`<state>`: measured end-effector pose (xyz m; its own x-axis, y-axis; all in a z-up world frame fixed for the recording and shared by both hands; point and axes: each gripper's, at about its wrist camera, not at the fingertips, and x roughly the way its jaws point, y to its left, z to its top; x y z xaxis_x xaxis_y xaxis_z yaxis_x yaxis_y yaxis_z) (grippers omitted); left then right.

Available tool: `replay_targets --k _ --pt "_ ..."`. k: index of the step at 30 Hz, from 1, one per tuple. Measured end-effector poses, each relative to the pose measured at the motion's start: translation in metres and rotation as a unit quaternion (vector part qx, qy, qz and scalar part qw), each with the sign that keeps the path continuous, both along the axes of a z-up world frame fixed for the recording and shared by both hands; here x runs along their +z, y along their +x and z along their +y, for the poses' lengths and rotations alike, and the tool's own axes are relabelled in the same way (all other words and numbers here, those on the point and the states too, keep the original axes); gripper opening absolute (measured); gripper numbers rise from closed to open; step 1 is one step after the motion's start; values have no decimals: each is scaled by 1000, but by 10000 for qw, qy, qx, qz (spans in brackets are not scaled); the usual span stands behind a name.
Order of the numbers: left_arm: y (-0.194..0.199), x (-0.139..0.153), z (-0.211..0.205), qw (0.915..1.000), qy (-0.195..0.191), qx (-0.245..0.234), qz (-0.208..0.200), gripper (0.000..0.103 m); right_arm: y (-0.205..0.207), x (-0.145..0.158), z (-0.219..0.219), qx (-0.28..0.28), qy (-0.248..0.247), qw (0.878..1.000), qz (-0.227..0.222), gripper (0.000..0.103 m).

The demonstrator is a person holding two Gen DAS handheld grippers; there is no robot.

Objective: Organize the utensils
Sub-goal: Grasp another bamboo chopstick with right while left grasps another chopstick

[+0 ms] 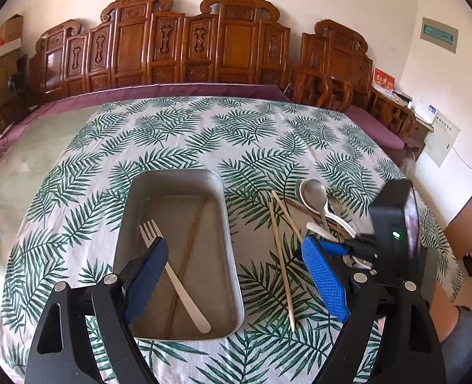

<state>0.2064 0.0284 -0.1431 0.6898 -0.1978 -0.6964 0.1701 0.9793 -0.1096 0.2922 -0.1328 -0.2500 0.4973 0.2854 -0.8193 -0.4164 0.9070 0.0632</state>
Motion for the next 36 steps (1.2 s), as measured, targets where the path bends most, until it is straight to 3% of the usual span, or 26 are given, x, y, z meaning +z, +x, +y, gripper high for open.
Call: replay_targets --k 3,5,9,19,30,36 --pt "-1 -2 -3 10000 47 -24 8 82 3 0 3 -5 -137 9999 -26 17" --pt "0 -2 -4 10000 64 -23 18 82 3 -1 1 -48 -224 9997 -50 7" --pt "-4 -5 -10 10000 72 -36 49 82 3 1 -6 -144 -93 9998 104 6" --pt "-20 -21 -48 9991 302 -260 136 82 -44 43 -46 -317 425 9982 -286 6" --pt "-26 -60 -82 9964 518 -326 591 48 -79 49 -90 -644 790 9937 -462 6" --pt "-19 -84 -81 9938 564 -257 918 40 -80 38 -97 -673 827 9936 -380 6"
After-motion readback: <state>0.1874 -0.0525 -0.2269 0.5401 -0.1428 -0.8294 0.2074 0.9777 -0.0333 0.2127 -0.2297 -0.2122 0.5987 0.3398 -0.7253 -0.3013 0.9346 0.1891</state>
